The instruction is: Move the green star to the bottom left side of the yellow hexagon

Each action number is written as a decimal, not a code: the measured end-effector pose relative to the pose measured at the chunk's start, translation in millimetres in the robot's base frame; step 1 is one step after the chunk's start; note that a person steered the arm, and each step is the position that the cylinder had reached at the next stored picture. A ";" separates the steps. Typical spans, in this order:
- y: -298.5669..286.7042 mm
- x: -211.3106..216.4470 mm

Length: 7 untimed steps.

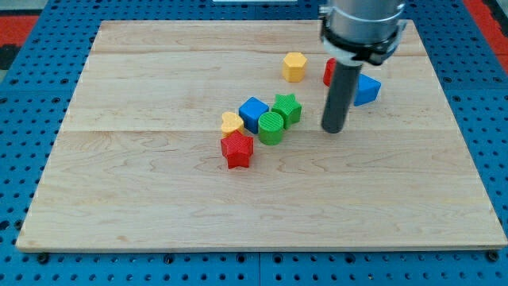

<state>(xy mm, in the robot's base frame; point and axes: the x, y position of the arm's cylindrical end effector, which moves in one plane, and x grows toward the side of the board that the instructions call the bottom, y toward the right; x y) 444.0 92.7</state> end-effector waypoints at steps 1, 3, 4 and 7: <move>-17.2 -4.6; -41.4 -16.1; -53.4 -16.1; -69.8 -16.1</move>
<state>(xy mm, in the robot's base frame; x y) 427.9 22.9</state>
